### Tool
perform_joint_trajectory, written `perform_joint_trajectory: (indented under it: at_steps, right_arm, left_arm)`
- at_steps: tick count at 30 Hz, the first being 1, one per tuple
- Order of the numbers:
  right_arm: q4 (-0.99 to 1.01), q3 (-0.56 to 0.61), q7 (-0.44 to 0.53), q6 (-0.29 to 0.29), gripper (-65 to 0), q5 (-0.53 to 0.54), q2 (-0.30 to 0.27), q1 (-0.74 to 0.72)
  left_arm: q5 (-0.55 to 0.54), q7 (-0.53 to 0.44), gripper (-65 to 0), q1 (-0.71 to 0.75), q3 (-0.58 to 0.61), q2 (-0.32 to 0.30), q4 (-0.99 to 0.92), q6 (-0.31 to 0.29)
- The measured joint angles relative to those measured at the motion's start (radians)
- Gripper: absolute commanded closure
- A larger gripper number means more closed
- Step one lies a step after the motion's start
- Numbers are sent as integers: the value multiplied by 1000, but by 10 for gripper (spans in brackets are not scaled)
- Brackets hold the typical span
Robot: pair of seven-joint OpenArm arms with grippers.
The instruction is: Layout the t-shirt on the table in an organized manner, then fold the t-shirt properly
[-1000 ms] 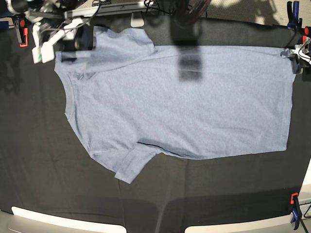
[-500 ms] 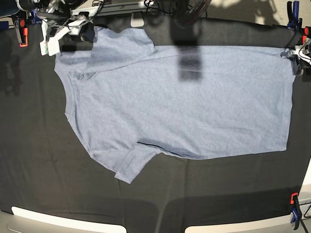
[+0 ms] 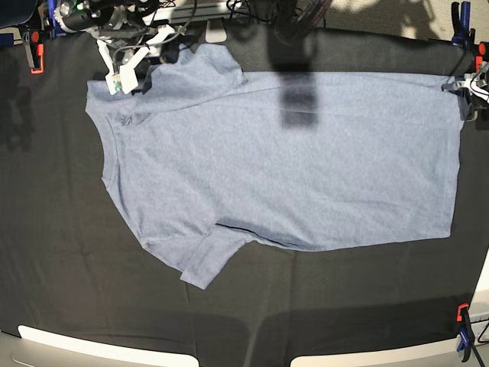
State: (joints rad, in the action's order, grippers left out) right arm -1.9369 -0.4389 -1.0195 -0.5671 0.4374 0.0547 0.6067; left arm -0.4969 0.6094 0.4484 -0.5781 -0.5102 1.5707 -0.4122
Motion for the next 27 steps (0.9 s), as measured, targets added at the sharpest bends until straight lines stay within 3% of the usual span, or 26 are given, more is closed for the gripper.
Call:
perform_joint_trajectory:
  at_steps: [3,12,18,20,21,25,27]
  right_arm:
    - [-4,0,2,0,-5,-1,-2,0]
    - [-221,0,52,2,-3,-10,-2,-2]
    - [-231,0,-9,3,-7,-8,-2,-23]
    - [-231,0,-132,3,-46,-8,-2,-22]
    - [-230,0,-136,2,-83,-25,-2,-11]
    - [-230,0,-116,-17,-243,-76,-2,54]
    - [-230,0,-49,-35,-302,-95,-2,69]
  left_arm:
    - [0,0,-266,0,0,0,0,0]
    - [0,-10,-266,0,0,0,0,0]
    - [0,-10,-266,0,0,0,0,0]
    - [0,-10,-266,0,0,0,0,0]
    - [0,-11,-266,0,0,0,0,0]
    - [0,-10,-266,0,0,0,0,0]
    - [0,-10,-266,0,0,0,0,0]
